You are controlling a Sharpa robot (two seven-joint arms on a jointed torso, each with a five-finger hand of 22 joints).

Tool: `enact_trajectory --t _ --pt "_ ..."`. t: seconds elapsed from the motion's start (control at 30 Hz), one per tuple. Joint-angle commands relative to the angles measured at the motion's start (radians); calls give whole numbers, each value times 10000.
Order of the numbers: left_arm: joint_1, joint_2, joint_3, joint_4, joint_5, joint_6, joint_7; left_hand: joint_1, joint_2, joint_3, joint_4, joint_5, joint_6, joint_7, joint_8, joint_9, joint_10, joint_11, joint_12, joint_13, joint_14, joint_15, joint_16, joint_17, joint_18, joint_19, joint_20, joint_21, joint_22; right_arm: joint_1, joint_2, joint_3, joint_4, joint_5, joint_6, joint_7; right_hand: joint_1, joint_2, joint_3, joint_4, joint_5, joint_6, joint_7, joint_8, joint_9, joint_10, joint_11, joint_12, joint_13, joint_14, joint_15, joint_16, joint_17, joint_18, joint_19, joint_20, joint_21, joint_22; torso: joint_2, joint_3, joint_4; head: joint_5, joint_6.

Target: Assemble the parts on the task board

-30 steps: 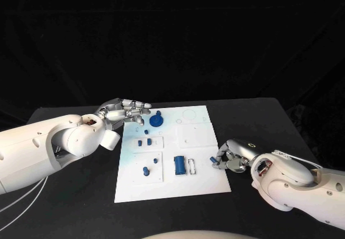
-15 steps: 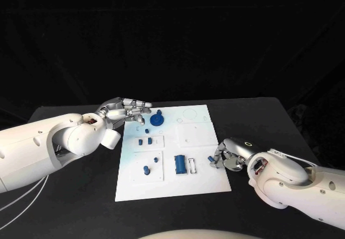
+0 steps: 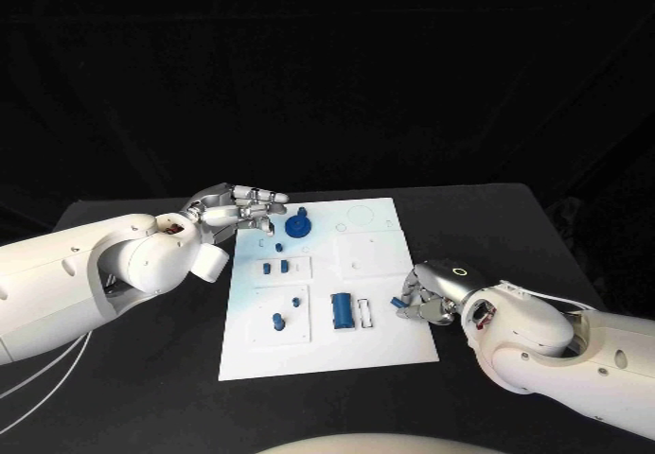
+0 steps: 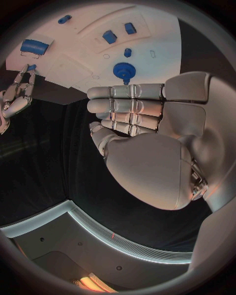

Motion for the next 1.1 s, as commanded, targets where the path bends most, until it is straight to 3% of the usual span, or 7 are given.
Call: enact_trajectory --t 0.03,0.27,0.4,0.7,0.9,1.1 --pt "3 9 6 37 -46 187 38 38 45 -72 -12 -16 -73 -31 32 -16 -61 -4 55 12 -72 -26 -31 -13 49 -2 35 -40 -13 -197 44 -169 -151 -491 1357 -751 127 -30 162 -2 316 105 12 -46 -337 -9 -40 -70 -1313 833 -31 44 1575 -67 1046 11 54 2635 0 1 11 14 -6" --pt "3 14 6 41 -51 182 43 38 45 -72 -12 -16 -73 -31 32 -16 -61 -4 55 12 -72 -26 -31 -13 49 -2 35 -40 -13 -201 136 -169 -140 -544 1142 -908 268 -22 568 -60 996 198 -37 -62 -408 1 -86 -61 -1297 833 -67 45 1583 -67 1046 -11 54 2635 6 5 12 29 -4" --pt "3 15 6 43 -52 173 43 38 45 -72 -12 -16 -73 -31 32 -16 -61 -4 55 12 -72 -26 -31 -13 49 -2 35 -40 -13 -200 115 -167 -43 -311 745 -953 388 46 953 -119 1115 266 -83 -43 -423 23 -130 -44 -1281 838 -99 57 1608 -67 1046 -41 54 2635 0 6 2 40 -2" --pt "3 30 6 42 -53 170 39 47 47 -72 -18 -14 -77 -30 32 -17 -69 -4 60 11 -78 -26 -34 -17 50 -5 35 -43 -14 5 3 -144 427 1029 -808 -816 44 -270 1895 -63 1929 293 -119 46 -368 101 -164 -18 -1256 850 -131 80 1658 -67 1046 -84 54 2635 5 7 -3 37 1" --pt "3 41 6 44 -53 170 45 62 50 -69 -28 -12 -80 -30 32 -18 -74 -4 64 11 -84 -27 -36 -21 51 -6 35 -44 -13 144 62 -130 646 1866 -1612 -579 -120 -440 2304 -72 2054 286 -132 101 -317 137 -169 14 -1228 849 -140 76 1653 -67 1046 -90 54 2635 10 8 10 28 1" --pt "3 39 6 50 -53 169 47 62 50 -69 -28 -12 -80 -30 32 -18 -74 -4 64 11 -84 -27 -36 -21 51 -6 35 -44 -13 181 157 -124 770 2495 -1914 -454 -246 -516 2483 -60 2062 290 -137 135 -284 157 -174 26 -1218 849 -145 74 1652 -67 1046 -94 54 2635 14 8 7 35 -12"
